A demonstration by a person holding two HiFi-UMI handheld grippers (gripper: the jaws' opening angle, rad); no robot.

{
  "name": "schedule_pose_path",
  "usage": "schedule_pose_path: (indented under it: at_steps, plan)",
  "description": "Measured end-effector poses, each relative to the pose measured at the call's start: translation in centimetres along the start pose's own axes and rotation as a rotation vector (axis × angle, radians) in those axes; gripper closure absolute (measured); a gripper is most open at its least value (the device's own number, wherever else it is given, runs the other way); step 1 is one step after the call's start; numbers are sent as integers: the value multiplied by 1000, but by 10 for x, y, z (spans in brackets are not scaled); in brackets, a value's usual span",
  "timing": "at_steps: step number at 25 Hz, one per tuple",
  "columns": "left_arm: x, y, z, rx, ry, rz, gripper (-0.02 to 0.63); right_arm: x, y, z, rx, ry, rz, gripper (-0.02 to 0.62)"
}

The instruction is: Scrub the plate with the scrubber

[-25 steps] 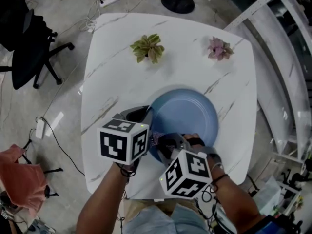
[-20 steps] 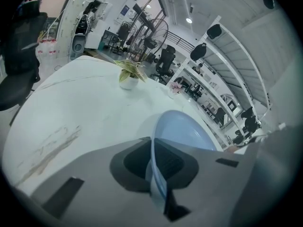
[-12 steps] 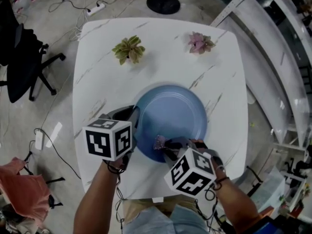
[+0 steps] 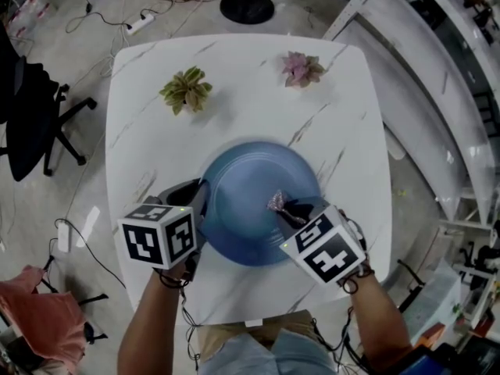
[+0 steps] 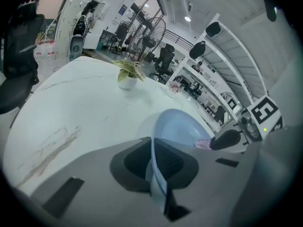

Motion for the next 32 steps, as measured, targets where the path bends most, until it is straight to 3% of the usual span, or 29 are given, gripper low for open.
schedule_pose_path:
  at_steps: [5, 18, 24, 32]
  plan:
    - [-1, -1, -2, -1, 0, -1, 589, 8, 0, -25, -23, 42, -18, 535]
    - [-2, 0, -3, 4, -17, -5, 589, 61, 23, -38, -54, -92, -19, 535]
    - [-2, 1, -4, 3, -18, -3, 589, 81, 34, -13, -17, -197, -24, 535]
    - [-2, 0, -3, 4, -23, -5, 589, 78, 37, 54, 129, -343, -68, 535]
Point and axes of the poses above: the fingertips, and each gripper's own axes: y forward along the fingers, z to its left, x out of its top, the point moved 3 cm from there along -y, backward along the fingers, and after that the axes turned 5 degrees about -z, right-handed, at the moved point
